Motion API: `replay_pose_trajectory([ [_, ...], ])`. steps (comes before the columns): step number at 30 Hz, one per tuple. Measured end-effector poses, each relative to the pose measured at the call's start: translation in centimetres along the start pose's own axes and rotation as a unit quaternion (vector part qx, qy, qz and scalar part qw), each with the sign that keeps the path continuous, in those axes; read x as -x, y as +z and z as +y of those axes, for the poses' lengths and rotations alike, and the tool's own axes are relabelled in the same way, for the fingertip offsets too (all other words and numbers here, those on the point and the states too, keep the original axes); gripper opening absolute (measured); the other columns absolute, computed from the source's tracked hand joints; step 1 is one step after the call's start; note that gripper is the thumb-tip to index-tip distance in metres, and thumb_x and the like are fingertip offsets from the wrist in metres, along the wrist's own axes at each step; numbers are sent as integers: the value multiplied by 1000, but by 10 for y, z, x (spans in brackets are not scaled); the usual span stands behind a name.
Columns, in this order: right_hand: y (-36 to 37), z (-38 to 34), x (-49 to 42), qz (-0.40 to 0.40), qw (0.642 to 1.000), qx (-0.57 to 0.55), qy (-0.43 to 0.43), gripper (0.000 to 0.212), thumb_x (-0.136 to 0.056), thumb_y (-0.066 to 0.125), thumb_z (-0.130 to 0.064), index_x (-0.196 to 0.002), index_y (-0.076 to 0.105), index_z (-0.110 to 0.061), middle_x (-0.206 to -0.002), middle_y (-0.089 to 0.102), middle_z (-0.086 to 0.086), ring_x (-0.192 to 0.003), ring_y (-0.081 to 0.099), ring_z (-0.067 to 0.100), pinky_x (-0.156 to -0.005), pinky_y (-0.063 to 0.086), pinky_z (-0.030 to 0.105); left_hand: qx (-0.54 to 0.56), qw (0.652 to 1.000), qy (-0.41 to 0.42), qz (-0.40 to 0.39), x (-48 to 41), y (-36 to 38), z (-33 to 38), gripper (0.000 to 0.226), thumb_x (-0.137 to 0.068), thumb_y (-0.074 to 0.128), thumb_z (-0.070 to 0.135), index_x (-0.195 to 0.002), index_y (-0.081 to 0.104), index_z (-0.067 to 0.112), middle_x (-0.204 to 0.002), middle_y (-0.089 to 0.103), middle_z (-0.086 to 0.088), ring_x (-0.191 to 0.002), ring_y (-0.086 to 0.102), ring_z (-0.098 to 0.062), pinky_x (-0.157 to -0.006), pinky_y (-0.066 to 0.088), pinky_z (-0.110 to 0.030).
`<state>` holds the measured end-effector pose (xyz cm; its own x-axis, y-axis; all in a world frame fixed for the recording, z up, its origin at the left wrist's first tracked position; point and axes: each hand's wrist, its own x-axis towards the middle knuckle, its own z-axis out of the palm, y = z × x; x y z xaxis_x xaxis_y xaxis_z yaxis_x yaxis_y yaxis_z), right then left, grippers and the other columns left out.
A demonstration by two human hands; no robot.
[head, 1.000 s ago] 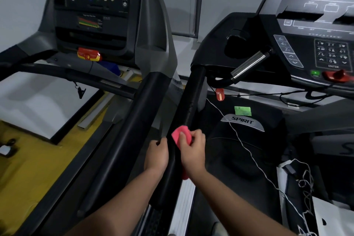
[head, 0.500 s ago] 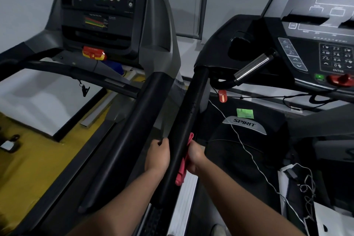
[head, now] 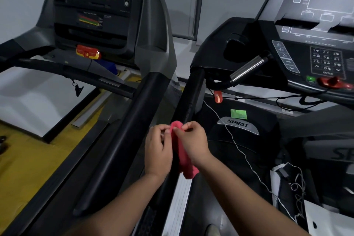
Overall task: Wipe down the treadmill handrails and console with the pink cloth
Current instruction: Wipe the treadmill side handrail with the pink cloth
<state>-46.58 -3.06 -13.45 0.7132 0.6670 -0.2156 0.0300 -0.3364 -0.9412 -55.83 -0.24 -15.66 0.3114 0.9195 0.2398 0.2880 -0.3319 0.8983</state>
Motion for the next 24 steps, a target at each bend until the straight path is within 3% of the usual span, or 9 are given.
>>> replay_pose_trajectory([
  [2,-2,-11,3,-44,991,-113,55,13,-90,60,-19,-91,62,-6,-82,67,7,-82,66,22,-72,52,24,2,998,62,6,1,-2,4,11,-92,45,25,-97,55,28,-104,50,22,-103,46,6,-89,38,-12],
  [5,-4,-24,7,-124,931,-301,165,14,-93,44,-3,-99,56,-8,-81,61,11,-73,62,22,-63,51,27,-7,997,69,-31,4,-4,2,17,-93,46,20,-101,59,26,-109,49,20,-108,46,5,-93,37,-11],
  [7,-3,-21,6,-113,960,-215,138,19,-91,41,1,-96,54,-13,-89,61,12,-78,59,19,-67,49,27,-25,996,15,-89,7,-3,0,20,-96,50,17,-112,60,22,-117,51,13,-113,49,-3,-95,41,-21],
  [9,-5,-14,7,-56,997,-50,22,22,-90,43,-1,-95,54,-19,-100,60,3,-84,57,10,-72,45,17,-83,989,-9,-123,8,-2,-1,32,-96,51,24,-128,53,23,-133,43,11,-124,43,-10,-100,35,-22],
  [12,-8,5,7,-7,994,74,-76,27,-85,44,2,-93,54,-21,-100,51,-7,-88,51,2,-69,39,10,-154,976,-28,-149,4,1,1,48,-97,46,31,-144,35,24,-149,27,12,-136,25,-9,-106,22,-19],
  [15,-8,21,-8,-1,999,28,15,20,-88,44,0,-91,53,-17,-99,59,6,-82,55,13,-65,41,17,-210,957,-70,-190,-4,7,5,61,-97,43,39,-151,18,25,-157,17,7,-144,13,-13,-116,15,-29],
  [18,-7,27,-18,-36,988,-75,129,15,-96,40,-10,-95,53,-4,-77,52,8,-69,48,19,-65,40,31,-250,926,-126,-252,-19,13,8,79,-92,48,51,-153,4,24,-160,9,-3,-146,12,-25,-117,16,-38],
  [21,-9,29,-19,-61,985,-96,131,36,-102,33,-23,-76,52,-8,-72,46,10,-61,43,18,-58,35,28,-266,908,-150,-285,-38,21,7,91,-87,51,59,-153,3,19,-156,21,-12,-140,27,-31,-111,29,-40],
  [24,-13,25,-16,-50,982,-113,143,44,-105,25,-32,-80,57,-15,-71,59,4,-63,56,14,-60,45,25,-251,904,-175,-299,-60,25,9,97,-85,50,64,-153,3,13,-153,28,-15,-138,33,-30,-108,32,-39],
])
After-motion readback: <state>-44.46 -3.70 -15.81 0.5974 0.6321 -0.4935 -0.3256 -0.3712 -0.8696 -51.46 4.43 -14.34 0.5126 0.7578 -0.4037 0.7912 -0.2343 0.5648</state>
